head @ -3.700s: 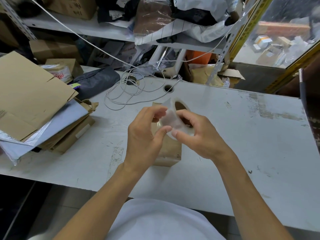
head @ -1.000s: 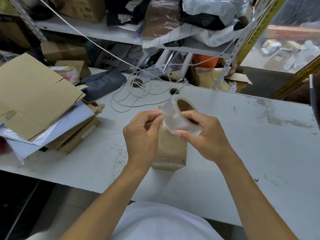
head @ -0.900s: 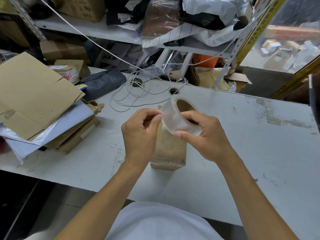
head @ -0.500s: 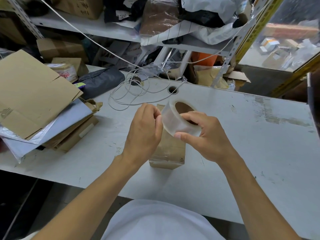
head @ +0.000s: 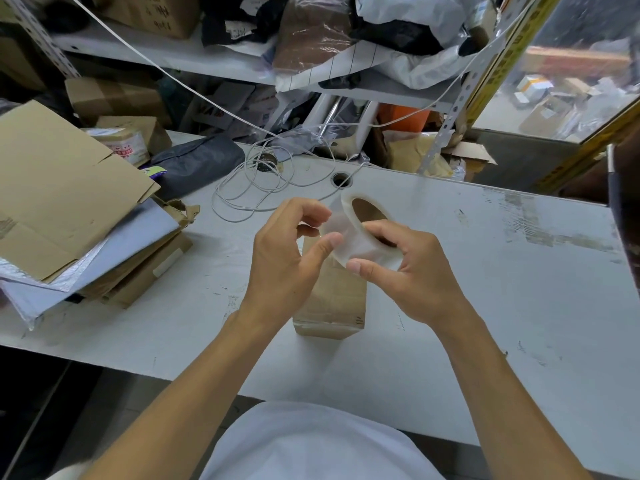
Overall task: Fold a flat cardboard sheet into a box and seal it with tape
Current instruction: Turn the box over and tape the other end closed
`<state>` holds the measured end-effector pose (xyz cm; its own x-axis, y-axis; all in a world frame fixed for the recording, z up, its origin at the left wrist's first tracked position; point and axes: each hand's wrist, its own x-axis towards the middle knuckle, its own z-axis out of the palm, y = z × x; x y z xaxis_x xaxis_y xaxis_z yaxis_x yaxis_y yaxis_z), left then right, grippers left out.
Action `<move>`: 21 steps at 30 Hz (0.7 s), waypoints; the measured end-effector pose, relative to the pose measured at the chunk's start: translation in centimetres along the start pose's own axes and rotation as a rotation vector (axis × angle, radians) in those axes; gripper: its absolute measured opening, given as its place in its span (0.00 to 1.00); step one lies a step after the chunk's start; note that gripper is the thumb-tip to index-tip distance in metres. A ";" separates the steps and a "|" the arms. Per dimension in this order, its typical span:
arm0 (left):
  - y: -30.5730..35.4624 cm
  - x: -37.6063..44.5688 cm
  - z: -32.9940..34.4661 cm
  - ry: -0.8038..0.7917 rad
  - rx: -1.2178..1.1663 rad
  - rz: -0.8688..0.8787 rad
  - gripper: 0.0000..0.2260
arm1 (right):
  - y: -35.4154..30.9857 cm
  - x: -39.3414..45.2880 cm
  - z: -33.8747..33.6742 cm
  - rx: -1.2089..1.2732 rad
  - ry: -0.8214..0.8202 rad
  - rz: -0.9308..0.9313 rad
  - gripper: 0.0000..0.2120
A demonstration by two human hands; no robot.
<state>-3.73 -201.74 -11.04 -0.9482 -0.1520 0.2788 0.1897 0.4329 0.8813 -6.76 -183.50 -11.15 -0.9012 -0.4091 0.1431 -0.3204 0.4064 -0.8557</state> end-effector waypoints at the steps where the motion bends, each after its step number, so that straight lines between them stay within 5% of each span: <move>1: 0.1 0.2 -0.1 -0.002 -0.012 0.002 0.09 | 0.0 0.0 0.0 0.011 0.006 0.002 0.15; 21: 0.7 -0.9 0.8 0.172 -0.230 -0.124 0.10 | -1.4 -0.1 1.0 0.083 0.092 -0.015 0.15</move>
<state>-2.96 -200.57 -10.93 -0.9144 -0.3480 0.2069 0.1463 0.1924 0.9704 -5.96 -184.82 -10.49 -0.9207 -0.3366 0.1976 -0.3119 0.3302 -0.8909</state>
